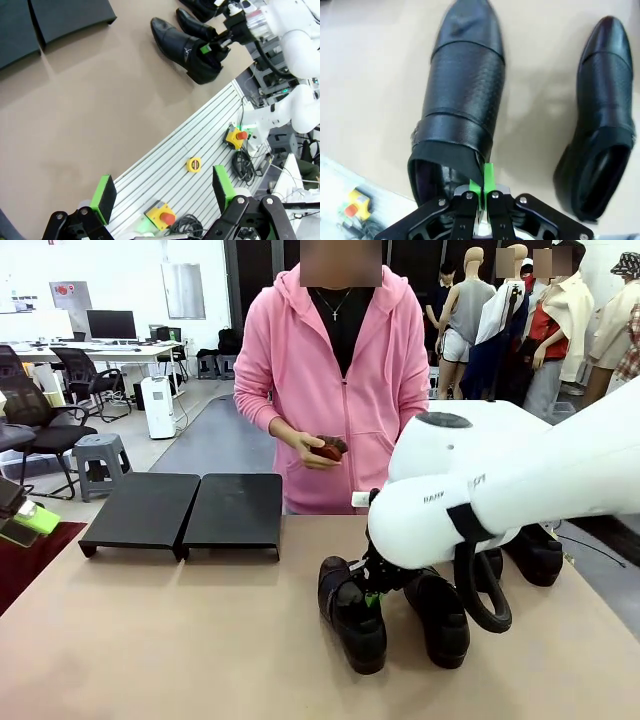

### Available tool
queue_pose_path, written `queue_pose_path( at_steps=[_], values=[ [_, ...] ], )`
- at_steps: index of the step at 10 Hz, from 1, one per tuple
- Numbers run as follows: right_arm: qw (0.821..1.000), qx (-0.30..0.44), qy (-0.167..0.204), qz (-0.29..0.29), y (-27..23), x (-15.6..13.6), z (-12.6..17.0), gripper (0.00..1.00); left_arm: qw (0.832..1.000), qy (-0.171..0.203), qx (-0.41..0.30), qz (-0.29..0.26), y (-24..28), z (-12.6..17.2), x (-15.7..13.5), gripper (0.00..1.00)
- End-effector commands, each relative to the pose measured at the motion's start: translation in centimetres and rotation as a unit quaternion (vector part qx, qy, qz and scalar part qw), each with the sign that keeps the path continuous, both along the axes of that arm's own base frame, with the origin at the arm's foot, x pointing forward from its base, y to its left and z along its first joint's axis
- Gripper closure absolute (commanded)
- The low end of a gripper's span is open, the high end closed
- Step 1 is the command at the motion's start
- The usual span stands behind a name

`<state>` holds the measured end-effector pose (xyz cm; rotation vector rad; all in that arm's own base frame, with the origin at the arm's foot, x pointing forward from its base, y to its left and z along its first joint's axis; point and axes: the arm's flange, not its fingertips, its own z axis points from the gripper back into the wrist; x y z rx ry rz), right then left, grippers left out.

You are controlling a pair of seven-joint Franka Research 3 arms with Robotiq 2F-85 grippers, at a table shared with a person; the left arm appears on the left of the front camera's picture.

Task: Organize the shoes by placing them on the stand.
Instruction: Pick up one Shoe and place it in the middle of the table.

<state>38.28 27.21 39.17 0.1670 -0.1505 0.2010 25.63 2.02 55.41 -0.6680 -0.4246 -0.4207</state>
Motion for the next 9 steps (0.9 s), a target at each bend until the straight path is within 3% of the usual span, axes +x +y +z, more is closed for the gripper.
queue_pose_path(
  at_steps=[1, 2, 5, 8, 9],
  values=[
    [0.998, 0.044, 0.037, -0.009, 0.1, -2.3, 3.6, 1.00, 1.000, -0.006, -0.011, -0.008, 0.1, 0.0, 0.1, 0.00],
    [0.995, 0.097, 0.027, 0.002, 2.6, -3.5, 3.7, 1.00, 1.000, -0.006, -0.011, -0.008, 0.1, 0.0, 0.1, 0.00],
    [0.977, 0.197, -0.011, -0.084, 8.6, -3.9, 1.6, 1.00, 1.000, -0.006, -0.011, -0.008, 0.1, 0.0, 0.1, 0.00],
    [0.984, 0.160, 0.012, -0.081, 13.2, -3.4, -2.6, 1.00, 1.000, -0.006, -0.011, -0.008, 0.1, 0.0, 0.1, 0.00],
    [0.987, 0.140, 0.041, -0.062, 14.4, -3.7, -4.3, 1.00, 1.000, -0.006, -0.011, -0.008, 0.1, 0.0, 0.1, 0.00]
  ],
)
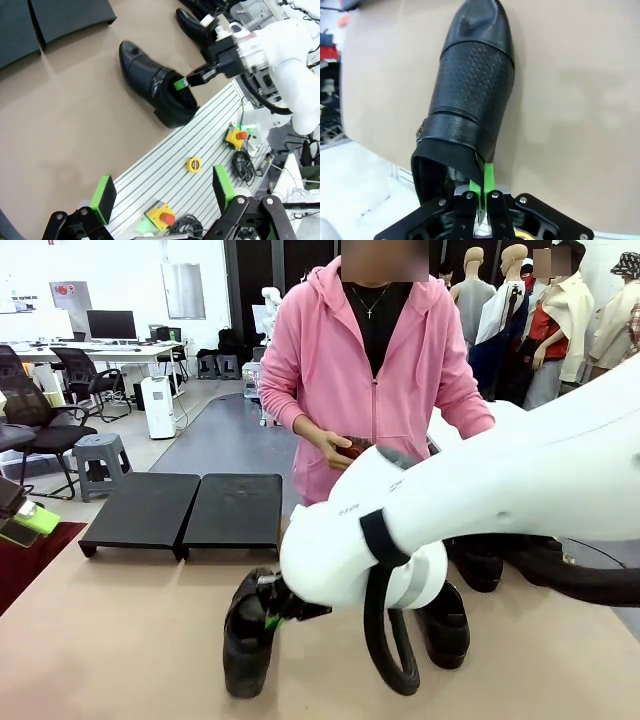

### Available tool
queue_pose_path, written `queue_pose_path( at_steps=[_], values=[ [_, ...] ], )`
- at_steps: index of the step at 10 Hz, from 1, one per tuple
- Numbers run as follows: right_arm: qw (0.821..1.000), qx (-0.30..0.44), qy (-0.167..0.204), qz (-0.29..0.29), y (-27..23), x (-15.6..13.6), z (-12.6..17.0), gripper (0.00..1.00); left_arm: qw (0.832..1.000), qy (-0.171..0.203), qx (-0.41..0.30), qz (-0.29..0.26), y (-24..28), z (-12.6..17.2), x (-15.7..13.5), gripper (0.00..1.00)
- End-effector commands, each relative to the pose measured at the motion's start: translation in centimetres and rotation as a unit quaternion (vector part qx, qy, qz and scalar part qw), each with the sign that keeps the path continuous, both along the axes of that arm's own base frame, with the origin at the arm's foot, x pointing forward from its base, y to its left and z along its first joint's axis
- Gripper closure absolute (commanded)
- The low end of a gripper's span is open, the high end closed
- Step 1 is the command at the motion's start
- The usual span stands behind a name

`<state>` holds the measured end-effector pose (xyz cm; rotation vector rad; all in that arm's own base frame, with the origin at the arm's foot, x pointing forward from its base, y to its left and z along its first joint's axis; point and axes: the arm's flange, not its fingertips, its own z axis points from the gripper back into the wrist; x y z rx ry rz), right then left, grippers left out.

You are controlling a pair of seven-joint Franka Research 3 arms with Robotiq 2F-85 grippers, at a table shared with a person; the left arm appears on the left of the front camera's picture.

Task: Organize the shoes by placing them on the stand.
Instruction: Pick up one Shoe and place it in the middle of the table.

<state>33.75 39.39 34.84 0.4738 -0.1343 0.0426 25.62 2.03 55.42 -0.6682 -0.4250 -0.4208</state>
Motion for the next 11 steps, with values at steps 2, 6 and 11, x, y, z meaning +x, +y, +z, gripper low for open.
queue_pose_path(
  at_steps=[2, 6, 11],
  values=[
    [0.998, -0.027, 0.025, 0.044, 2.6, 0.4, -0.7, 1.00, 1.000, -0.006, -0.011, -0.008, 0.1, 0.0, 0.1, 0.00],
    [0.999, -0.017, 0.011, 0.026, 1.5, 0.3, -1.3, 1.00, 1.000, -0.006, -0.011, -0.008, 0.1, 0.0, 0.1, 0.00],
    [1.000, -0.003, -0.006, 0.025, 0.5, -0.3, 0.8, 0.00, 1.000, -0.006, -0.011, -0.008, 0.1, 0.0, 0.1, 0.00]
  ],
)
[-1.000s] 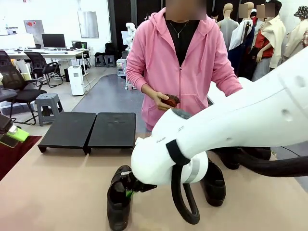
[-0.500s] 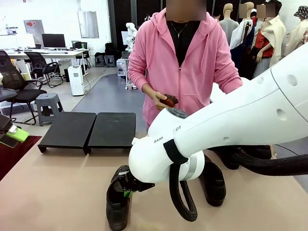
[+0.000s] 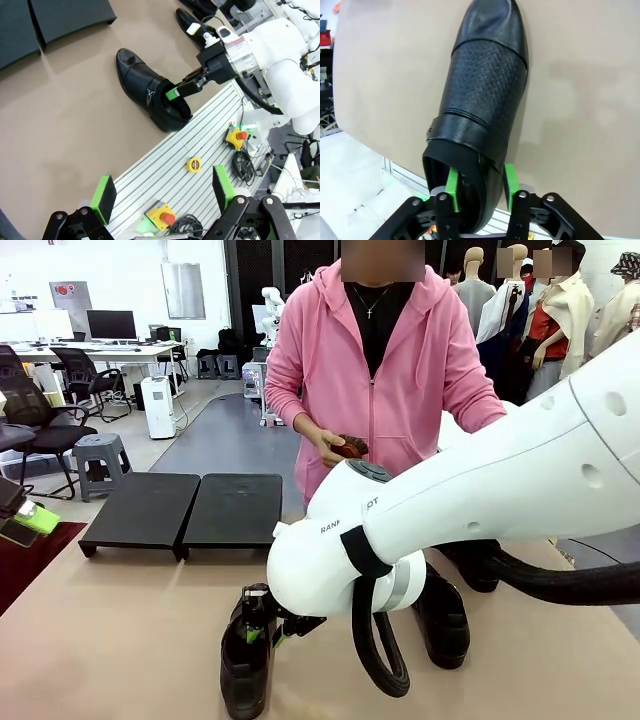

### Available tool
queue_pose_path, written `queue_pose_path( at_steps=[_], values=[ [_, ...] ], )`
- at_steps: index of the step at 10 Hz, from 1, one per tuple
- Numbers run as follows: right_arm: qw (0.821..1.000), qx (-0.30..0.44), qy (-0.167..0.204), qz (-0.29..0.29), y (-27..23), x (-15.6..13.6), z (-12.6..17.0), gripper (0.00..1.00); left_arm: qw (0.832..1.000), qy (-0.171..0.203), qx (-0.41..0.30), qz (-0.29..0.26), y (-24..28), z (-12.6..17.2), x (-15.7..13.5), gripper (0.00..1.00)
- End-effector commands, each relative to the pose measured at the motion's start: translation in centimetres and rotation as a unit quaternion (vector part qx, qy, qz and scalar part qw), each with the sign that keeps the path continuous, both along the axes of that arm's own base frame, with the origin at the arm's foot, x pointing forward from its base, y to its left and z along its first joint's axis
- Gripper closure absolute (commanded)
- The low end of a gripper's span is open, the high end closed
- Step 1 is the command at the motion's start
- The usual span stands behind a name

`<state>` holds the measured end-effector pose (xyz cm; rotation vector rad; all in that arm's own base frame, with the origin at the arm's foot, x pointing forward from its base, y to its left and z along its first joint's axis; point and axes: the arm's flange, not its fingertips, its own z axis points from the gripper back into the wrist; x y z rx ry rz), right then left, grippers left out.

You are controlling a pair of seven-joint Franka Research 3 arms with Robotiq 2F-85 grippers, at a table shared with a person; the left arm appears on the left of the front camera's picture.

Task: Organize the shoes by placing them on the stand.
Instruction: Pick up one Shoe and place it in the middle of the table.

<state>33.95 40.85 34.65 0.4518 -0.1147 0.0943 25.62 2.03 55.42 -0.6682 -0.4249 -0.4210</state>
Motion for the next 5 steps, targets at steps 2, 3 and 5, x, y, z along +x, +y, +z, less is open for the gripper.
queue_pose_path(
  at_steps=[2, 3, 5],
  values=[
    [0.999, 0.015, -0.004, 0.031, -4.1, -0.6, 4.8, 0.00, 1.000, -0.006, -0.011, -0.008, 0.1, 0.0, 0.1, 0.00],
    [0.999, 0.013, -0.010, 0.046, -6.1, -0.7, 6.8, 0.00, 1.000, -0.006, -0.011, -0.008, 0.1, 0.0, 0.1, 0.00],
    [0.999, 0.001, -0.028, 0.025, -11.6, -0.4, 10.8, 0.00, 1.000, -0.006, -0.011, -0.008, 0.1, 0.0, 0.1, 0.00]
  ],
)
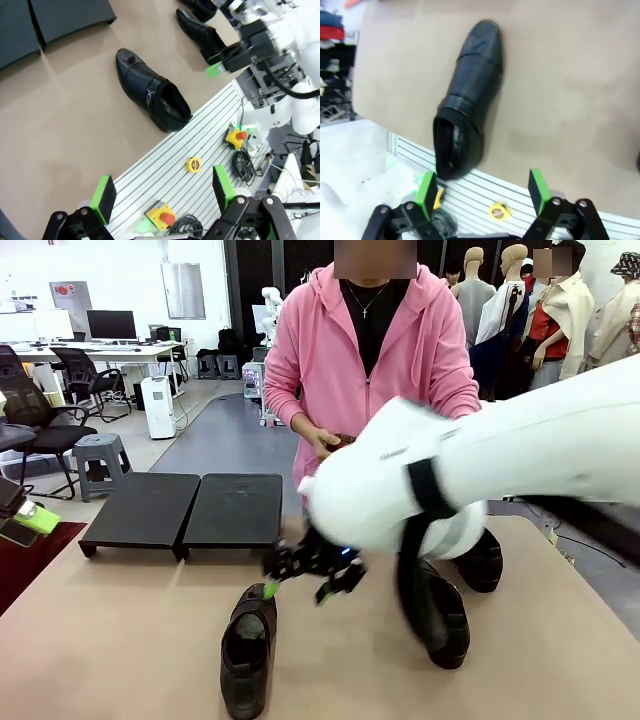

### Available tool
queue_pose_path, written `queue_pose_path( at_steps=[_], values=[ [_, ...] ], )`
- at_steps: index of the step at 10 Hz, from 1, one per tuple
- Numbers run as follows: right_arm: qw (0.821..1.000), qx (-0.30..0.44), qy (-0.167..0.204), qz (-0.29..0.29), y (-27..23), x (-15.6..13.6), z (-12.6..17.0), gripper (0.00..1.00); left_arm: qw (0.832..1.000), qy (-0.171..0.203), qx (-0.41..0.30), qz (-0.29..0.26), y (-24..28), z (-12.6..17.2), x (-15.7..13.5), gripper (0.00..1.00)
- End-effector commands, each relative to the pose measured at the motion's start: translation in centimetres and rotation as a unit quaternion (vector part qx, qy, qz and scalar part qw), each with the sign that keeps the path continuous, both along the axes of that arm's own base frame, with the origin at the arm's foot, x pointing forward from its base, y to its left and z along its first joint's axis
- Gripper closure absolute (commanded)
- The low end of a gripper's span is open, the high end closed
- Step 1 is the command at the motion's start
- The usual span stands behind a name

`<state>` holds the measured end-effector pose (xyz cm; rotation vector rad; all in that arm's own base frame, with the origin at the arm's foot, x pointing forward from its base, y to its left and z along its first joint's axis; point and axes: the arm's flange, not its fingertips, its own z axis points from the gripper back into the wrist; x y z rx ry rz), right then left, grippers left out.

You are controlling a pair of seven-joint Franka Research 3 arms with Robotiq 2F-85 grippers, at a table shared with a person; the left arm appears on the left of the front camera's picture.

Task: Organize the shoes by placing them on the stand.
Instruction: Pick up one Shoe and place it in the middle of the table.

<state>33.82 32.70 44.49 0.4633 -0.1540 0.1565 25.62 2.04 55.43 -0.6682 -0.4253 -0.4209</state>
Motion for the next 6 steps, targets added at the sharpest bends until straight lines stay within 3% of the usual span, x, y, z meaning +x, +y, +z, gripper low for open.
queue_pose_path(
  at_steps=[1, 3, 6],
  values=[
    [1.000, 0.012, -0.004, 0.015, -1.2, -1.1, -0.1, 0.00, 1.000, -0.006, -0.011, -0.008, 0.1, 0.0, 0.1, 0.00],
    [0.988, 0.016, 0.023, 0.154, 4.7, -4.9, -2.7, 0.00, 1.000, -0.006, -0.011, -0.008, 0.1, 0.0, 0.1, 0.00],
    [0.983, 0.000, 0.077, 0.165, 3.5, -8.3, -2.7, 0.00, 1.000, -0.006, -0.011, -0.008, 0.1, 0.0, 0.1, 0.00]
  ],
)
